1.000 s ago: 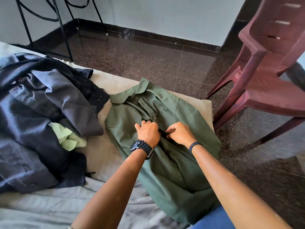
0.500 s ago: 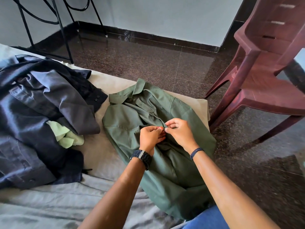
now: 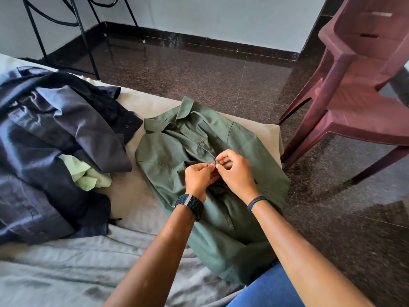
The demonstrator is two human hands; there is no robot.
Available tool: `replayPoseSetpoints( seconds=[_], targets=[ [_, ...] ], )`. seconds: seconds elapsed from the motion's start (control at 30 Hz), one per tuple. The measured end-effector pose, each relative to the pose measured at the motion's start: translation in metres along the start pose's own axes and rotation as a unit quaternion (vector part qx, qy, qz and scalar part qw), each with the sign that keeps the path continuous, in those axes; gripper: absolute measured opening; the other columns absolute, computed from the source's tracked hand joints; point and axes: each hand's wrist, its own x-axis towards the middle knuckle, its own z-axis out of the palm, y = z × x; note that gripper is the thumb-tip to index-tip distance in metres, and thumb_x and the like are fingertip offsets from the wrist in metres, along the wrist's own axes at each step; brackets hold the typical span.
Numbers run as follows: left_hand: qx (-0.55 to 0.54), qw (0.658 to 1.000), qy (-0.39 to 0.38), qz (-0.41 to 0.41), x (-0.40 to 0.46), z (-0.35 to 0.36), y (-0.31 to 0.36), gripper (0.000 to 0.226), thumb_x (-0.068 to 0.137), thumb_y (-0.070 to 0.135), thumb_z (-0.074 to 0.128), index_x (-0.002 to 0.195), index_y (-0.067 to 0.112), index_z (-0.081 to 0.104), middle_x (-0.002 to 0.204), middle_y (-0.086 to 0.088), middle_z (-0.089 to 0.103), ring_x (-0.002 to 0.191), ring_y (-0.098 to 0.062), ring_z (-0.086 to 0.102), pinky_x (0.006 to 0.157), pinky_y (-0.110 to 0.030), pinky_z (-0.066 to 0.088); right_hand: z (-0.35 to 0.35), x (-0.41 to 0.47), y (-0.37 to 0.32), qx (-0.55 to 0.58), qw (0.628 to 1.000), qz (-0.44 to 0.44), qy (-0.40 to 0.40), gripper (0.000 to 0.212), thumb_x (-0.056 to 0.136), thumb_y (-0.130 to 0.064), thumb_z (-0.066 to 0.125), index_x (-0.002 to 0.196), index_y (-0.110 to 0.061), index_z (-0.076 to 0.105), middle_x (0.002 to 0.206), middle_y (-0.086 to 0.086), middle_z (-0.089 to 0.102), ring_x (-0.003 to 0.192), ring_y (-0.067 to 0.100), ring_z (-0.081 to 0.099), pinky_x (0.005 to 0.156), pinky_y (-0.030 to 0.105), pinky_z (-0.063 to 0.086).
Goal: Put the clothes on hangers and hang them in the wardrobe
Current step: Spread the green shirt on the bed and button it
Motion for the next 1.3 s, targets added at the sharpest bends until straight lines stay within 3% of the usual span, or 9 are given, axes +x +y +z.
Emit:
replayPoseSetpoints(
  seconds=[0.17, 0.33, 0.47, 0.6, 0.87, 0.97, 1.03, 1.17, 1.3],
  targets=[
    [-0.012, 1.0, 0.003, -0.01, 0.007, -0.004, -0.008, 0.013, 0.091, 0.005, 0.06, 0.08, -0.001, 0.063, 0.077, -0.014, 0.065, 0.059, -0.014, 0.063, 0.058, -0.021, 0.055, 0.004, 0.003, -0.001, -0.074, 0.996, -0.053, -0.005, 0.015, 0.089, -0.006, 0.053, 0.1, -0.009, 0.063, 0.079, 0.002, 0.07, 0.072, 0.02, 0.064, 0.07, 0.032, 0.051],
    [0.008, 1.0, 0.003, -0.001, 0.01, -0.003, -0.018, 0.018, 0.092, 0.005, 0.059, 0.075, 0.001, 0.062, 0.077, -0.015, 0.065, 0.064, -0.017, 0.062, 0.06, -0.021, 0.056, 0.01, 0.001, 0.006, -0.068, 0.998, -0.004, -0.004, 0.018, 0.082, -0.004, 0.063, 0.097, -0.009, 0.055, 0.065, -0.007, 0.058, 0.067, 0.02, 0.06, 0.071, 0.041, 0.052],
    [0.005, 1.0, -0.002, 0.0, 0.013, -0.003, -0.023, 0.022, 0.095, 0.011, 0.056, 0.078, -0.001, 0.063, 0.077, -0.013, 0.065, 0.066, -0.016, 0.063, 0.061, -0.021, 0.056, 0.015, 0.0, 0.009, -0.06, 0.998, 0.023, 0.01, 0.019, 0.082, -0.001, 0.059, 0.096, -0.011, 0.052, 0.065, -0.007, 0.055, 0.072, 0.026, 0.06, 0.072, 0.046, 0.05],
    [0.008, 1.0, -0.028, 0.001, 0.014, -0.007, -0.022, 0.032, 0.093, 0.022, 0.061, 0.09, -0.009, 0.065, 0.081, -0.015, 0.068, 0.071, -0.016, 0.066, 0.065, -0.022, 0.057, 0.017, 0.0, 0.009, -0.052, 0.998, 0.038, 0.006, 0.019, 0.083, -0.002, 0.06, 0.098, -0.012, 0.052, 0.068, -0.01, 0.054, 0.079, 0.022, 0.061, 0.076, 0.042, 0.051],
    [0.009, 1.0, -0.025, -0.01, 0.017, -0.012, -0.025, 0.021, 0.096, 0.008, 0.054, 0.078, 0.0, 0.063, 0.078, -0.013, 0.066, 0.065, -0.013, 0.064, 0.066, -0.022, 0.057, 0.023, -0.002, 0.014, -0.019, 0.996, 0.085, -0.006, 0.02, 0.084, -0.007, 0.064, 0.1, -0.011, 0.053, 0.078, 0.001, 0.066, 0.082, 0.022, 0.063, 0.079, 0.036, 0.049],
    [0.01, 0.999, -0.026, -0.016, 0.017, -0.012, -0.027, 0.025, 0.097, 0.007, 0.051, 0.074, 0.004, 0.06, 0.075, -0.01, 0.061, 0.067, -0.015, 0.058, 0.069, -0.024, 0.054, 0.021, 0.001, 0.015, 0.014, 0.991, 0.13, -0.013, 0.016, 0.084, -0.004, 0.059, 0.097, -0.013, 0.054, 0.072, -0.007, 0.062, 0.086, 0.02, 0.061, 0.08, 0.028, 0.046],
    [-0.012, 0.999, -0.036, -0.027, 0.018, -0.013, -0.027, 0.027, 0.098, 0.006, 0.048, 0.073, 0.007, 0.059, 0.071, -0.006, 0.057, 0.065, -0.013, 0.054, 0.07, -0.024, 0.051, 0.02, 0.005, 0.015, 0.045, 0.985, 0.165, -0.023, 0.015, 0.083, -0.004, 0.059, 0.093, -0.015, 0.055, 0.07, -0.009, 0.059, 0.086, 0.017, 0.059, 0.08, 0.025, 0.045],
    [-0.075, 0.994, -0.043, -0.06, 0.02, -0.015, -0.024, 0.026, 0.099, 0.003, 0.043, 0.078, 0.011, 0.057, 0.071, -0.001, 0.05, 0.064, -0.009, 0.046, 0.059, -0.016, 0.051, 0.024, 0.007, 0.014, 0.173, 0.961, 0.213, -0.033, 0.018, 0.084, 0.0, 0.059, 0.085, -0.018, 0.056, 0.076, -0.003, 0.06, 0.079, 0.015, 0.058, 0.084, 0.031, 0.048],
    [-0.088, 0.995, -0.034, -0.038, 0.019, -0.017, -0.027, 0.023, 0.098, 0.007, 0.048, 0.078, 0.012, 0.059, 0.067, 0.001, 0.059, 0.058, -0.006, 0.053, 0.059, -0.017, 0.052, 0.017, 0.004, 0.013, 0.079, 0.982, 0.154, -0.071, 0.02, 0.085, -0.007, 0.06, 0.103, -0.013, 0.058, 0.076, -0.006, 0.06, 0.077, 0.011, 0.057, 0.076, 0.022, 0.045]
  ],
)
